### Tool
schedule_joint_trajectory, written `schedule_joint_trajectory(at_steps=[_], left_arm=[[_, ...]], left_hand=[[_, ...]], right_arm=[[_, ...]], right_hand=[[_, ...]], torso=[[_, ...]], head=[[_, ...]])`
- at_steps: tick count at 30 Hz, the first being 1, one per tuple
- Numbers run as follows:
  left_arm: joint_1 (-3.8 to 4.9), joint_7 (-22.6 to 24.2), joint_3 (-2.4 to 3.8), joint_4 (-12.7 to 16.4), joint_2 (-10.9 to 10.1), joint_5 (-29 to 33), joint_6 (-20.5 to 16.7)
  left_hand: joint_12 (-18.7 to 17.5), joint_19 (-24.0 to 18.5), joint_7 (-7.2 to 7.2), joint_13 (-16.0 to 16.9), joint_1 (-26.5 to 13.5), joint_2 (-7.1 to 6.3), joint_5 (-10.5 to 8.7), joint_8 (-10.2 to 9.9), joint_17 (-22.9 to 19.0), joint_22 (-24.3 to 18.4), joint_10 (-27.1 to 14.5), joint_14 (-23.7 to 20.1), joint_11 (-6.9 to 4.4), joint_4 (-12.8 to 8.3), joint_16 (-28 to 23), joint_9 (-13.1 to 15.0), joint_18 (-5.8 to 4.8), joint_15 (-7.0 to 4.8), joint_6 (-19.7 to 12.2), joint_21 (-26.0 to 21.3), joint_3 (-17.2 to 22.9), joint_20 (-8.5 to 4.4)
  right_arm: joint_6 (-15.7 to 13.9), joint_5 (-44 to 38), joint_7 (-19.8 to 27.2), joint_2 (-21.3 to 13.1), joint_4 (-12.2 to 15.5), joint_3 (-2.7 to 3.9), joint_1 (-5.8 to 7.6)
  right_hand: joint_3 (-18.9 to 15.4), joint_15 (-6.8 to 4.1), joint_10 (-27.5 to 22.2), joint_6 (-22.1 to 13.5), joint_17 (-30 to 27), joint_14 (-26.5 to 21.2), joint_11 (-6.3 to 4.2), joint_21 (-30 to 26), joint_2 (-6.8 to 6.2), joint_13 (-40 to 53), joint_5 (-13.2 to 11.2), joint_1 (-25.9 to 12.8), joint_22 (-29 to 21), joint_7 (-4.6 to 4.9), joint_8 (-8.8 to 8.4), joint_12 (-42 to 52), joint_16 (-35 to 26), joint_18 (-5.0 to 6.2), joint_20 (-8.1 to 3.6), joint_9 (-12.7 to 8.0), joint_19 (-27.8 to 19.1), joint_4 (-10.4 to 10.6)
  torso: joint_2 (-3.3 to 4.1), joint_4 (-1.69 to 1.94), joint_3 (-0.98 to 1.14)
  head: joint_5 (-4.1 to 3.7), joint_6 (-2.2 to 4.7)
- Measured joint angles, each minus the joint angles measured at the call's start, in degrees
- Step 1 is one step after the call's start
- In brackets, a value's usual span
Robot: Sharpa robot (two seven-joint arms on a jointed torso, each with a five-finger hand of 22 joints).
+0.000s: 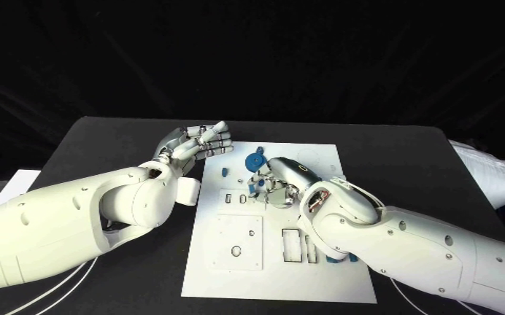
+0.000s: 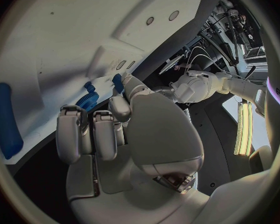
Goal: Assemble the parts on the task board
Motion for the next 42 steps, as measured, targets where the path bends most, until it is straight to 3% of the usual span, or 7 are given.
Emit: schedule_joint_trajectory(at_steps=[34, 42], left_arm=[[0.00, 0.0, -0.01, 0.0, 0.0, 0.1, 0.2], [0.00, 0.0, 0.00, 0.0, 0.0, 0.1, 0.2]], left_hand=[[0.0, 0.0, 0.00, 0.0, 0.0, 0.00, 0.00, 0.0, 0.0, 0.0, 0.0, 0.0, 0.00, 0.0, 0.0, 0.0, 0.00, 0.00, 0.0, 0.0, 0.0, 0.00], [0.0, 0.0, 0.00, 0.0, 0.0, 0.00, 0.00, 0.0, 0.0, 0.0, 0.0, 0.0, 0.00, 0.0, 0.0, 0.0, 0.01, 0.00, 0.0, 0.0, 0.0, 0.00]], right_arm=[[4.9, -2.3, -3.1, 1.3, -0.2, -0.18, 0.14], [5.6, -2.8, -4.1, 1.3, -0.1, -0.32, 0.14]], right_hand=[[0.0, 0.00, 0.1, -0.2, 0.0, 0.0, -0.29, 0.0, -0.83, -0.4, 0.1, -1.4, 0.0, -0.19, -0.12, -0.8, -0.5, 0.00, 0.00, 0.0, 0.0, 0.0], [-0.3, 0.00, 0.0, -1.8, 0.0, 0.0, -0.39, -0.2, -2.00, -1.3, 0.1, -3.3, 0.0, 0.75, -1.04, -2.5, -1.2, 0.00, 0.00, -0.3, -0.4, 0.3]], torso=[[0.03, -0.05, 0.07], [0.02, -0.05, 0.04]], head=[[-0.03, -0.90], [-0.07, -0.94]])
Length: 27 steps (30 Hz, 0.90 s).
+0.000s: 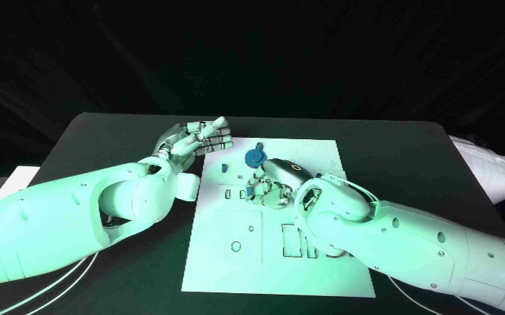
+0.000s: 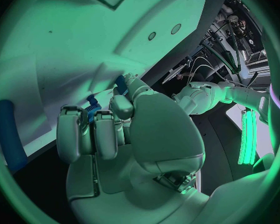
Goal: Assemble the parts on the task board
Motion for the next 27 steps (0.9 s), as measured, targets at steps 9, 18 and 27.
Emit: schedule_joint_trajectory(at_steps=[9, 18, 27], left_arm=[[0.00, 0.0, 0.00, 0.0, 0.0, 0.0, 0.0], [0.00, 0.0, -0.02, 0.0, -0.1, 0.0, 0.1], [0.00, -0.1, -0.01, 0.0, -0.1, 0.0, 0.2]], left_hand=[[0.0, 0.0, 0.00, 0.0, 0.0, 0.00, 0.00, 0.0, -0.2, 0.1, 0.0, 0.0, 0.00, -0.2, 0.0, 0.0, 0.00, 0.00, 0.0, 0.0, 0.2, 0.00], [0.0, 0.0, 0.00, 0.0, 0.0, 0.00, 0.00, 0.0, -0.2, 0.1, 0.0, 0.0, 0.00, -0.2, 0.0, 0.0, 0.00, 0.00, 0.0, 0.0, 0.2, 0.00], [0.0, 0.0, 0.00, 0.0, 0.0, 0.00, 0.00, 0.0, -0.2, 0.1, 0.0, 0.0, 0.00, -0.2, 0.0, 0.0, 0.00, 0.00, 0.0, 0.0, 0.2, 0.00]], right_arm=[[0.0, -0.8, -1.3, 0.1, 0.1, -0.10, -0.02], [-0.6, -1.4, -1.9, 0.1, 0.1, -0.20, -0.07], [-1.0, -1.5, -2.1, 0.0, 0.5, -0.33, -0.15]], right_hand=[[-0.8, 0.43, -0.5, -2.1, 0.0, 0.0, 0.14, -0.3, -1.28, -0.8, 0.3, -0.8, 0.0, 0.63, -0.28, -1.3, -0.3, 0.00, 0.41, -0.5, -0.4, 0.5], [-1.1, 0.43, -1.0, -3.1, 0.0, 0.0, 0.43, -0.3, -1.93, -1.4, 0.3, -1.0, -0.1, 0.86, -0.28, -2.1, -0.6, 0.00, 0.62, -0.7, -0.6, 0.4], [-4.7, 0.84, -1.2, -4.5, 0.0, 0.0, 0.64, -0.5, -4.46, -1.8, 1.8, -3.5, -0.1, 0.86, -0.23, -2.5, -0.8, 0.00, 0.82, -0.8, -0.8, 2.6]], torso=[[-0.01, 0.04, -0.03], [-0.01, 0.04, -0.04], [-0.01, 0.04, -0.04]], head=[[-0.14, -0.01], [-0.24, 0.07], [-0.28, 0.13]])
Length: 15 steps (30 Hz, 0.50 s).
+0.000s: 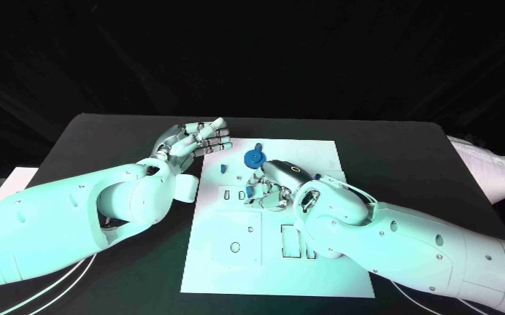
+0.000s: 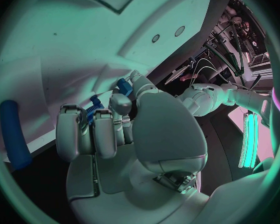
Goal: Assemble the parts on the task board
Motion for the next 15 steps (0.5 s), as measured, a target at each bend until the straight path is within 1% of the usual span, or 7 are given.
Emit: schedule_joint_trajectory(at_steps=[2, 5, 6, 8, 10, 12, 15], left_arm=[[0.00, 0.0, 0.00, 0.0, 0.0, 0.0, 0.0], [0.00, 0.0, 0.02, 0.0, 0.0, 0.0, 0.1], [0.00, -0.1, 0.02, -0.1, 0.0, 0.0, 0.1], [0.00, -0.1, 0.02, -0.1, 0.0, 0.0, 0.1], [0.00, -0.2, 0.01, -0.3, 0.0, 0.0, 0.1], [0.00, -0.5, 0.01, -0.4, 0.0, -0.1, 0.2], [0.00, -1.3, 0.00, -0.6, -0.1, -0.6, 0.6]], left_hand=[[0.0, 0.0, 0.00, 0.0, 0.0, 0.00, 0.00, 0.0, -0.1, 0.0, 0.0, 0.0, 0.00, 0.0, 0.0, 0.0, 0.00, 0.00, 0.0, 0.0, 0.0, 0.00], [0.0, 0.0, 0.00, 0.0, 0.0, 0.00, 0.00, 0.0, -0.2, 0.0, 0.0, 0.0, 0.00, 0.0, 0.0, 0.0, 0.00, 0.00, 0.0, 0.0, 0.0, 0.00], [0.0, 0.1, 0.00, 0.0, 0.2, 0.17, 0.00, 0.0, -0.3, 0.1, 0.2, 0.5, -0.21, -0.2, 0.1, 0.1, 0.00, -0.41, 0.0, 0.0, 0.2, -0.12], [0.3, 2.1, 0.11, 0.0, 0.2, 0.23, 0.00, 0.2, -0.3, 0.6, 0.7, 2.6, -0.74, -0.2, 1.3, 0.1, 0.00, -1.05, 0.2, 1.1, 0.2, -0.43], [0.4, 5.2, 0.04, 0.0, 0.4, 0.37, 0.00, 0.4, 0.3, 1.4, 1.5, 6.1, -1.48, -0.4, 3.0, 0.2, 0.00, -2.06, 1.0, 3.1, 0.4, -1.33], [1.0, 9.0, -0.59, 0.1, 0.4, 0.37, 0.00, 0.7, 1.5, 2.3, 2.9, 10.2, -2.17, -0.4, 4.9, 0.2, -0.01, -3.37, 1.7, 5.4, 0.4, -2.76], [2.5, 17.1, -1.90, 0.7, 0.4, 0.37, 0.00, 1.2, 5.5, 4.8, 7.4, 20.8, -4.20, -0.4, 10.7, 0.4, 0.00, -6.59, 3.6, 10.8, 0.4, -5.94]], right_arm=[[-0.3, 0.0, 0.0, -0.1, 0.2, -0.04, -0.07], [-1.8, -0.1, 0.0, -0.6, 1.0, -0.05, -0.36], [-2.8, -0.2, 0.1, -1.0, 1.4, -0.05, -0.49], [-4.4, -0.3, 0.3, -1.5, 2.2, -0.05, -0.66], [-6.3, -0.5, 0.7, -2.2, 3.1, 0.14, -0.79], [-8.2, -0.5, 1.3, -3.3, 4.4, 0.66, -0.88], [-10.2, -0.1, 2.9, -5.4, 6.5, 1.76, -0.85]], right_hand=[[-1.3, 0.00, 0.0, -0.3, 0.0, 0.0, 0.00, 0.0, -0.26, -0.1, 0.0, -0.3, 0.0, 0.10, 0.00, 0.0, -0.1, 0.00, 0.00, 0.0, 0.0, 0.5], [-3.1, 0.00, 0.0, -0.8, 0.0, 0.0, 0.01, 0.0, -0.26, -0.1, 0.0, -0.3, 0.0, 0.16, 0.00, 0.0, -0.1, 0.00, 0.00, 0.0, 0.0, 1.6], [-3.6, 0.00, -0.2, -1.1, 0.0, 0.0, 0.21, 0.0, -0.26, -0.2, 0.0, -0.3, 0.0, 0.25, 0.00, -0.1, -0.3, 0.00, 0.00, 0.0, 0.0, 1.7], [-4.3, 0.00, -0.2, -1.4, 0.0, 0.0, 0.21, 0.0, -0.26, -0.4, 0.0, -0.3, 0.0, 0.35, 0.00, -0.4, -0.4, 0.00, 0.00, 0.0, 0.0, 2.0], [-4.9, 0.00, -0.2, -1.4, 0.0, 0.0, 0.21, 0.0, 0.02, -0.4, 0.0, 0.0, 0.0, 0.36, 0.00, -0.4, -0.4, 0.00, 0.00, 0.0, 0.0, 2.5], [-5.5, 0.21, -0.4, -1.4, 0.0, -0.2, 0.40, 0.0, 0.32, -0.5, 0.0, 0.3, 0.0, 0.36, 0.00, -0.4, -0.4, 0.00, 0.00, 0.0, 0.0, 2.7], [-6.1, 0.21, -0.4, -1.8, 0.0, -0.2, 0.40, -0.2, 0.45, -0.5, 0.0, 0.5, -0.1, 0.34, 0.00, -0.4, -0.8, 0.00, 0.00, 0.0, 0.0, 3.3]], torso=[[0.00, -0.01, 0.00], [0.00, -0.02, 0.02], [0.00, -0.03, 0.04], [0.00, -0.06, 0.07], [-0.01, -0.08, 0.10], [-0.05, -0.11, 0.12], [-0.15, -0.17, 0.12]], head=[[-0.01, 0.01], [-0.04, 0.01], [-0.06, 0.04], [-0.07, 0.08], [-0.04, 0.13], [-0.03, 0.21], [0.08, 0.34]])
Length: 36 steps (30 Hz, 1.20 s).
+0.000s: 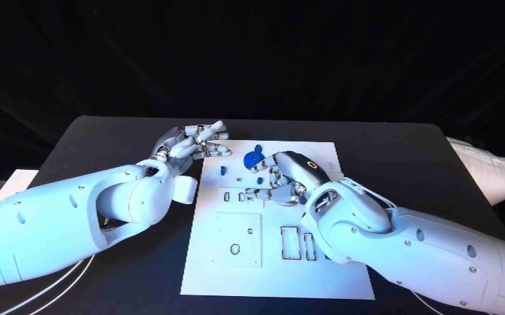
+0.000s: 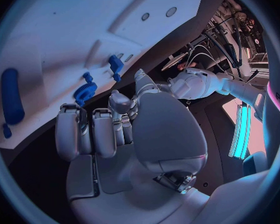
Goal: Assemble the parts on the task board
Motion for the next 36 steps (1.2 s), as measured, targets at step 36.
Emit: schedule_joint_trajectory(at_steps=[36], left_arm=[[8.30, -58.5, -0.58, -10.9, 13.1, -54.4, 26.4]], left_hand=[[62.9, 20.7, -8.87, 60.3, -13.1, 1.95, -4.33, 27.8, 59.3, 66.3, 15.0, 11.0, -9.69, 7.8, 75.2, 22.2, -7.60, -8.46, 2.2, 66.1, -14.6, -8.71]], right_arm=[[1.6, 33.2, 16.1, -18.5, 1.5, 2.50, 6.24]], right_hand=[[-0.5, 0.20, -2.3, -0.2, -2.5, 0.2, -0.21, -2.8, 4.24, -3.7, 9.4, 5.2, -4.7, 0.16, 0.00, -4.4, -3.1, -0.01, 0.20, 0.3, -2.9, -0.3]], torso=[[-4.28, -1.71, 1.19]], head=[[2.55, -1.75]])
